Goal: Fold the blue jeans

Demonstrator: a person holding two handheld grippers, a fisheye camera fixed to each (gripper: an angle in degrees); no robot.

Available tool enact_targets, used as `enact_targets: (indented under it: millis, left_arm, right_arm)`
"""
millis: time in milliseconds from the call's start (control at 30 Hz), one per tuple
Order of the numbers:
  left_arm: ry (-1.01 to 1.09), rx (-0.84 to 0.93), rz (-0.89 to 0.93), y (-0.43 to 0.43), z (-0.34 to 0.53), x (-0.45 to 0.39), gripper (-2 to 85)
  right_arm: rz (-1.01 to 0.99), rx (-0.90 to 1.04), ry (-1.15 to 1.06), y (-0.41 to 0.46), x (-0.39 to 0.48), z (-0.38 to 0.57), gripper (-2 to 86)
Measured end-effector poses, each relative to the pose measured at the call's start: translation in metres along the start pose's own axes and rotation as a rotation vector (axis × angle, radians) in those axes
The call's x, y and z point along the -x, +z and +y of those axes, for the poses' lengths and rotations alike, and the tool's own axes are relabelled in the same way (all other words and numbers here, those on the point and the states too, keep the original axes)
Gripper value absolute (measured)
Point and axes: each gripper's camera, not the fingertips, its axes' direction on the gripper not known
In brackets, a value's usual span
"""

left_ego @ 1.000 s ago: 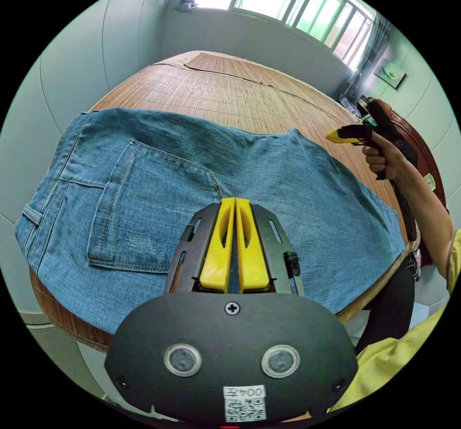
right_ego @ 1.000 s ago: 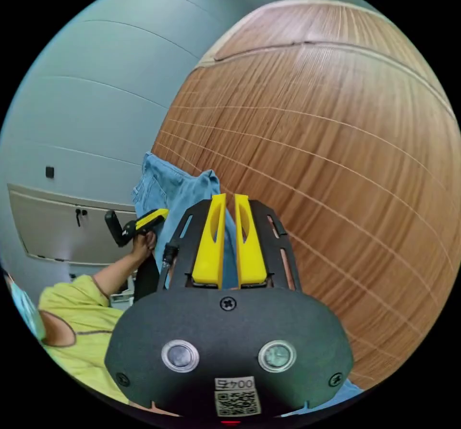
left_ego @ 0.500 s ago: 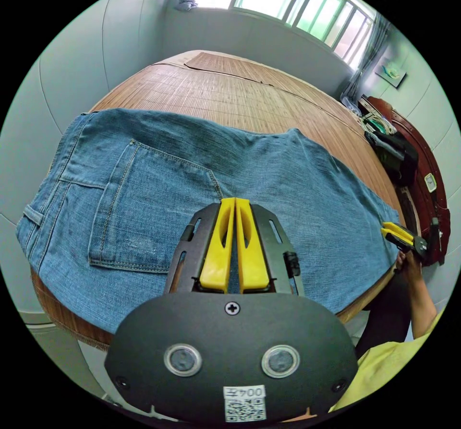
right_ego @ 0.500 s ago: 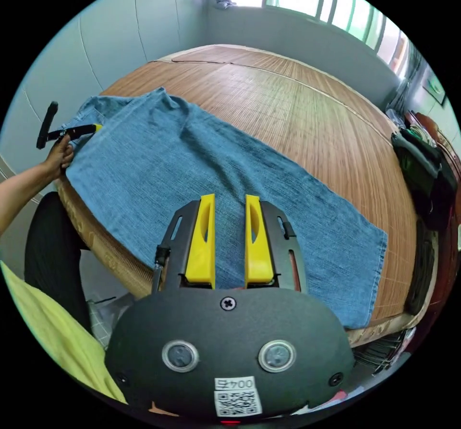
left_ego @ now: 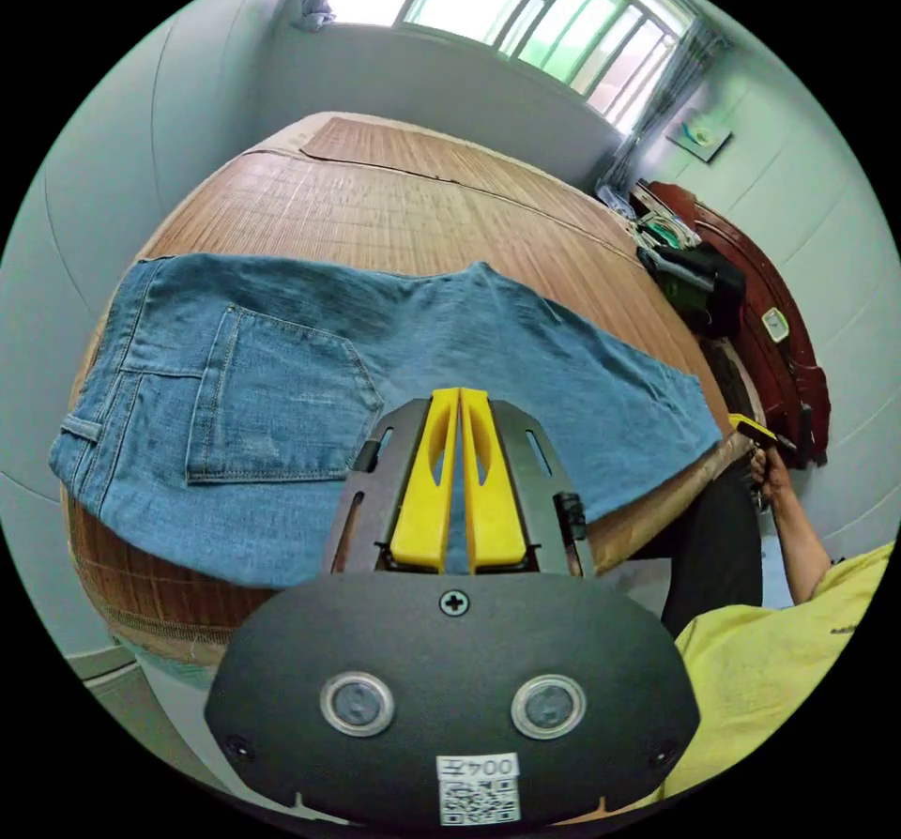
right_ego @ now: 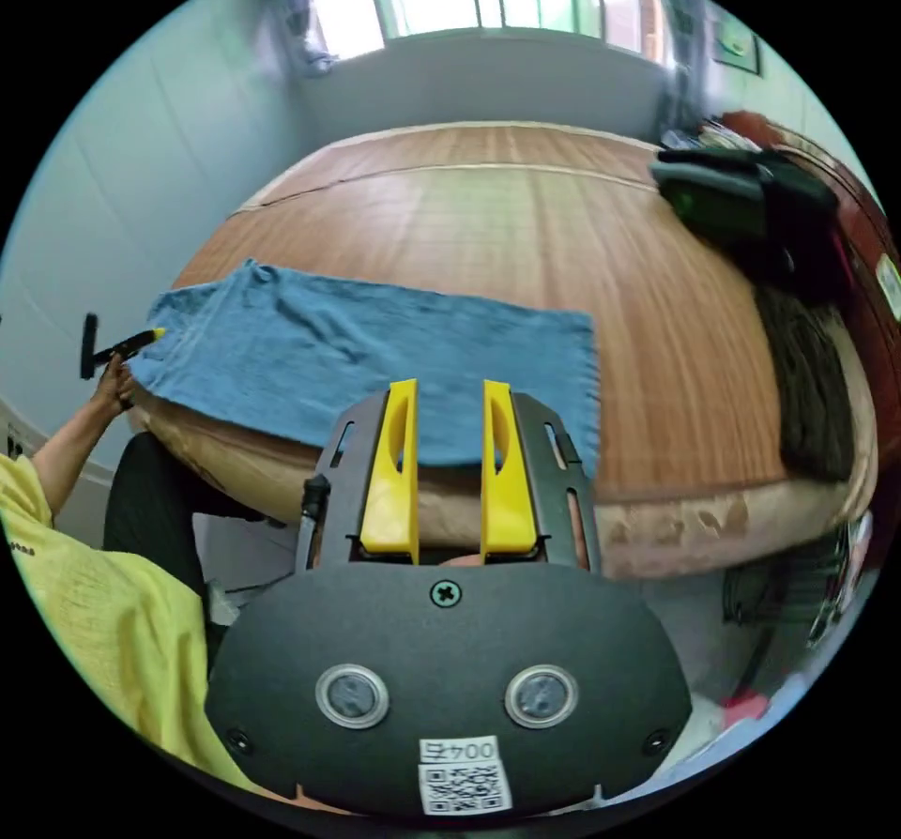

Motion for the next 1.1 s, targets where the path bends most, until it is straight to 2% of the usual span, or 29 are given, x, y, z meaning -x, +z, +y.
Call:
enact_targets:
  millis: [67, 167, 267, 367, 433, 800, 1100]
  left_arm:
    - [0.046, 0.018, -0.028, -0.006, 0.022, -0.016, 0.8]
    - [-0.01, 0.008, -0.058, -0.002, 0.045, -0.018, 0.7]
    - [-0.113, 0.035, -0.011, 0.014, 0.053, -0.012, 0.7]
    - [-0.151, 0.078, -0.042, 0.03, 0.055, -0.013, 0.6]
    - [-0.189, 0.063, -0.033, 0.03, 0.056, -0.011, 0.5]
    - [-0.254, 0.046, -0.004, 0.036, 0.055, -0.004, 0.4]
    - [-0.261, 0.045, 0.002, 0.043, 0.053, -0.004, 0.4]
  right_arm:
    - [-0.049, 0.021, 0.17, -0.022, -0.074, 0.033, 10.3]
    - [-0.199, 0.003, 0.375, -0.03, -0.146, 0.064, 10.5]
    - [-0.327, -0.043, 0.492, -0.03, -0.182, 0.073, 10.6]
    - [-0.469, -0.103, 0.609, -0.03, -0.209, 0.076, 10.2]
    - [-0.486, -0.092, 0.66, -0.031, -0.219, 0.074, 9.8]
    - [-0.491, -0.117, 0.691, -0.073, -0.229, 0.054, 7.7]
    - [-0.629, -0.073, 0.763, -0.059, -0.234, 0.043, 6.5]
